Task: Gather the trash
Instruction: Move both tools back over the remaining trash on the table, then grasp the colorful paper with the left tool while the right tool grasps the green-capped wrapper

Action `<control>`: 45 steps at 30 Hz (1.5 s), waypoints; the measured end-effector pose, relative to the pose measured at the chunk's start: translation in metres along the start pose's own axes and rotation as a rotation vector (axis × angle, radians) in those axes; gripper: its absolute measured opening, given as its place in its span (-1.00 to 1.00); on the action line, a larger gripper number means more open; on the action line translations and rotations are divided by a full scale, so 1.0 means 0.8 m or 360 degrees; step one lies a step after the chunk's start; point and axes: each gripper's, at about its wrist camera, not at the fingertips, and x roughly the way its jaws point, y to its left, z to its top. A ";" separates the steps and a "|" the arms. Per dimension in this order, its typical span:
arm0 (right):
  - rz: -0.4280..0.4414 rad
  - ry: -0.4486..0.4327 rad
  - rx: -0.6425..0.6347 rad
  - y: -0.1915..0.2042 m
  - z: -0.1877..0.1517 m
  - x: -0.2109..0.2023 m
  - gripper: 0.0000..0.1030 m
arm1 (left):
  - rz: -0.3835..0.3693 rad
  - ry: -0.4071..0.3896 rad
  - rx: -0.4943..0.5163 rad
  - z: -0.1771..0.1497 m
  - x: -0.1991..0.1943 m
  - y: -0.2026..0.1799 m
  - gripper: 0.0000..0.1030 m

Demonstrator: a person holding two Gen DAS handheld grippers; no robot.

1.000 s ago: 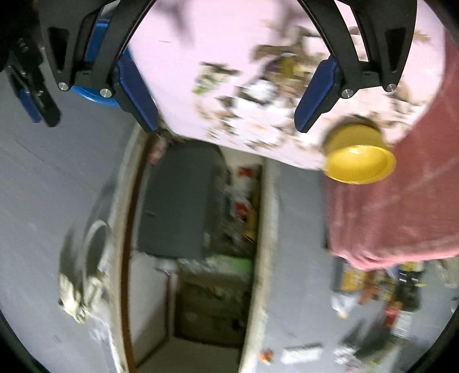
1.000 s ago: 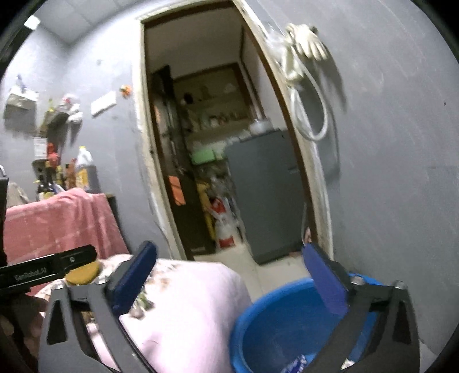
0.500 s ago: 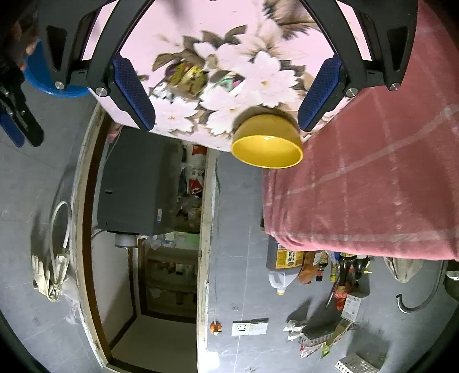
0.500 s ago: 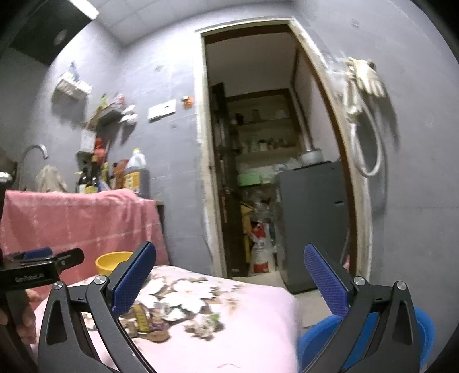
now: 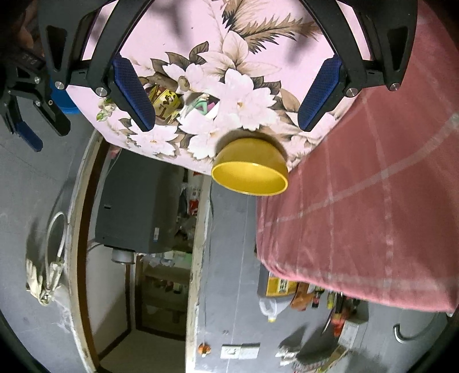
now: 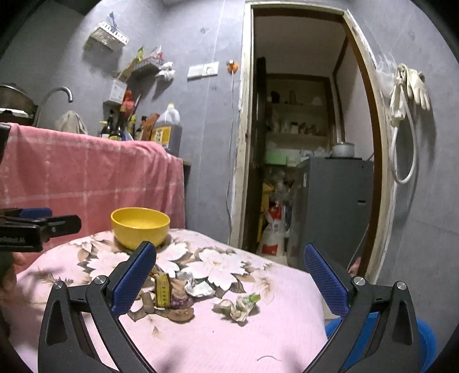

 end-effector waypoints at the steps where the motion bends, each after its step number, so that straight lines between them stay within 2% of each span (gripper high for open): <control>1: -0.0004 0.0022 0.0015 -0.002 0.000 0.003 1.00 | 0.0001 0.0023 -0.0005 0.000 0.004 0.001 0.89; 4: -0.0014 0.0109 0.0068 -0.011 -0.002 0.016 1.00 | 0.0009 0.0105 -0.0007 0.003 0.018 0.001 0.89; 14: -0.0025 0.0629 0.0323 -0.047 -0.026 0.089 0.98 | -0.0022 0.0532 0.0104 -0.002 0.091 -0.017 0.88; 18: 0.0030 0.0804 0.0327 -0.046 -0.036 0.112 0.84 | -0.0035 0.0619 0.0123 -0.002 0.114 -0.021 0.79; 20: 0.0060 0.0896 0.0331 -0.043 -0.041 0.124 0.64 | -0.0043 0.0647 0.0150 -0.002 0.123 -0.024 0.67; 24: 0.0110 0.1003 0.0358 -0.043 -0.048 0.138 0.48 | -0.0085 0.0746 0.0188 -0.004 0.147 -0.026 0.44; 29: 0.0147 0.1058 0.0390 -0.045 -0.053 0.145 0.14 | -0.0093 0.0845 0.0229 -0.009 0.166 -0.027 0.06; 31: 0.0156 0.1062 0.0401 -0.046 -0.054 0.144 0.08 | -0.0090 0.0857 0.0237 -0.009 0.168 -0.026 -0.04; 33: 0.0167 0.1067 0.0407 -0.045 -0.055 0.145 -0.09 | -0.0089 0.0859 0.0242 -0.008 0.168 -0.025 -0.16; 35: 0.0181 0.1067 0.0415 -0.045 -0.055 0.145 -0.20 | -0.0100 0.0861 0.0237 -0.006 0.169 -0.023 -0.37; 39: 0.0214 0.1072 0.0446 -0.047 -0.057 0.146 -0.43 | -0.0102 0.0853 0.0240 -0.007 0.171 -0.023 -0.44; 45: 0.0244 0.1060 0.0479 -0.048 -0.057 0.145 -0.51 | -0.0115 0.0813 0.0228 -0.006 0.169 -0.030 -0.47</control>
